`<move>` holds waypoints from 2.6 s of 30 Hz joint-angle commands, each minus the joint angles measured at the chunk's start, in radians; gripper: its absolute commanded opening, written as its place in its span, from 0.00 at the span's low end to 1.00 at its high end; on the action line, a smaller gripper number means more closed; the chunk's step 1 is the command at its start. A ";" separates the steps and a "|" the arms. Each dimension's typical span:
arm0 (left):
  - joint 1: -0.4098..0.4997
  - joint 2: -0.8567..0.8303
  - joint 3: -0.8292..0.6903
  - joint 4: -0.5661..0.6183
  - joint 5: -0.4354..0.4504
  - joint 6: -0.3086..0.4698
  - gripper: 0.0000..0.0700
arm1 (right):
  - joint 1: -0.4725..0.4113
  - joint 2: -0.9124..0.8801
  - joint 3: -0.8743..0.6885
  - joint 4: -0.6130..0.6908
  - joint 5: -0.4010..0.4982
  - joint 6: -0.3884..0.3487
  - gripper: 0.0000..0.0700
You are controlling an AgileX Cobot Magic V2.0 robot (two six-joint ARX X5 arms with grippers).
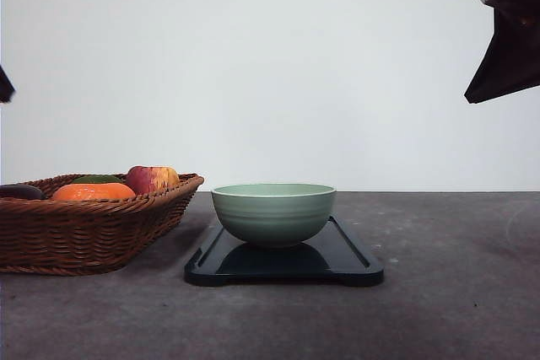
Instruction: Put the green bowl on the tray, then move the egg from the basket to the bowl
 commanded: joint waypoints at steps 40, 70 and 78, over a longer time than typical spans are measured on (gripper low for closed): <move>0.228 -0.712 -0.561 0.260 -0.082 -0.112 0.02 | 0.005 0.004 0.003 0.011 0.000 -0.005 0.02; 0.228 -0.712 -0.561 0.261 -0.082 -0.112 0.02 | -0.181 -0.585 -0.489 0.293 0.139 -0.043 0.02; 0.228 -0.712 -0.561 0.261 -0.082 -0.112 0.02 | -0.267 -0.849 -0.593 0.235 0.141 0.016 0.02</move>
